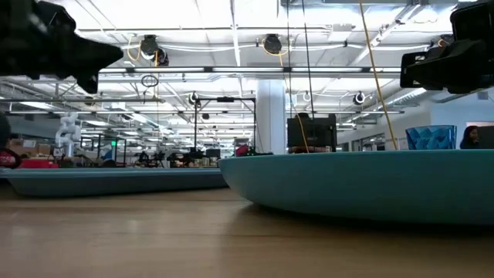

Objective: Pick and place plate/cup/fork/spoon on tray
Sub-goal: Prepare the blue serving tray on the table

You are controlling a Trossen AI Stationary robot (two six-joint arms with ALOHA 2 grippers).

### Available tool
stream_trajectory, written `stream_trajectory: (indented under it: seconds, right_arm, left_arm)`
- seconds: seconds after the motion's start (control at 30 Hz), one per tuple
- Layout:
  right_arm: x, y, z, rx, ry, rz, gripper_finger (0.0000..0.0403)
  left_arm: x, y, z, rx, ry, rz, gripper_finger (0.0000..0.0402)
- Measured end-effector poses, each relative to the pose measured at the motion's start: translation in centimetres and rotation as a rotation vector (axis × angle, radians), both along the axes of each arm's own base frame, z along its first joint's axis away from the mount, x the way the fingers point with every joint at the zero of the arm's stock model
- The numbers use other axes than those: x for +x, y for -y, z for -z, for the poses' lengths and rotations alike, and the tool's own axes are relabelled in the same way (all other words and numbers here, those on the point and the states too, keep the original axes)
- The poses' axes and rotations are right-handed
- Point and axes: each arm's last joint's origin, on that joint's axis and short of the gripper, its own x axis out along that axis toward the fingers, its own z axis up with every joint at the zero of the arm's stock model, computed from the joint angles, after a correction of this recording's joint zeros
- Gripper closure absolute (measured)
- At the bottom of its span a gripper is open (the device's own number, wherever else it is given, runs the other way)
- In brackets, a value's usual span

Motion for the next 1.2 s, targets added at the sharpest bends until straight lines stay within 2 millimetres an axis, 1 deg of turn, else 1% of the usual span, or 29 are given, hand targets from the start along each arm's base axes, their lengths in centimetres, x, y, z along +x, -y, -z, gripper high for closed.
stream_trajectory:
  seconds: [0.1, 0.17, 0.33, 0.47, 0.53, 0.6, 0.67, 0.73, 0.77, 0.83, 0.9, 0.93, 1.0, 1.13, 1.2]
  right_arm:
    - [0.0, 0.0, 0.0, 0.001, 0.003, 0.000, 0.0399]
    - [0.1, 0.0, -0.7, 0.013, 0.069, 0.000, 0.0399]
    - [-0.4, 0.2, -4.2, 0.084, 0.433, 0.030, 0.0399]
    - [-1.7, 0.5, -6.8, 0.154, 0.731, 0.062, 0.0399]
    - [-2.4, 0.7, -7.7, 0.202, 0.837, 0.076, 0.0399]
    - [-2.8, 0.9, -8.2, 0.324, 0.883, 0.081, 0.0399]
    - [-2.7, 1.1, -8.3, 0.512, 0.845, 0.109, 0.0399]
    - [-2.7, 1.4, -9.8, 0.723, 0.841, 0.139, 0.0399]
    - [-2.7, 1.6, -10.4, 0.800, 0.834, 0.169, 0.0399]
    - [-2.4, 1.7, -11.7, 0.897, 0.827, 0.211, 0.0399]
    - [-1.9, 1.8, -12.5, 0.932, 0.806, 0.254, 0.0399]
    - [-1.6, 1.8, -13.2, 0.951, 0.806, 0.261, 0.0399]
    - [-1.2, 1.7, -14.6, 1.018, 0.814, 0.234, 0.0399]
    - [-0.3, 1.7, -17.8, 1.197, 0.841, 0.149, 0.0399]
    - [0.1, 1.7, -19.5, 1.262, 0.853, 0.109, 0.0399]
  left_arm:
    - [-0.3, -0.2, -1.3, -0.124, 0.151, -0.031, 0.0364]
    - [-0.6, -0.3, -2.0, -0.191, 0.247, -0.042, 0.0364]
    - [-2.0, -0.4, -4.3, -0.261, 0.538, -0.034, 0.0364]
    - [-3.2, -0.4, -5.6, -0.298, 0.725, 0.005, 0.0364]
    - [-3.4, -0.4, -6.7, -0.354, 0.749, 0.021, 0.0364]
    - [-3.1, -0.4, -8.8, -0.356, 0.670, 0.033, 0.0364]
    - [-2.1, -0.2, -11.3, -0.349, 0.495, 0.053, 0.0364]
    - [-0.6, -0.1, -14.1, -0.374, 0.323, 0.052, 0.0364]
    - [0.3, -0.1, -15.5, -0.382, 0.248, 0.043, 0.0364]
    - [2.1, -0.1, -18.0, -0.381, 0.112, 0.017, 0.0364]
    - [4.1, -0.1, -20.3, -0.365, 0.013, -0.005, 0.0364]
    - [5.1, -0.1, -21.4, -0.357, -0.005, -0.012, 0.0364]
    - [7.5, -0.1, -23.0, -0.342, -0.024, -0.026, 0.0364]
    - [11.4, -0.1, -25.1, -0.351, -0.031, -0.015, 0.0364]
    - [12.8, 0.0, -26.0, -0.381, -0.006, -0.004, 0.0364]
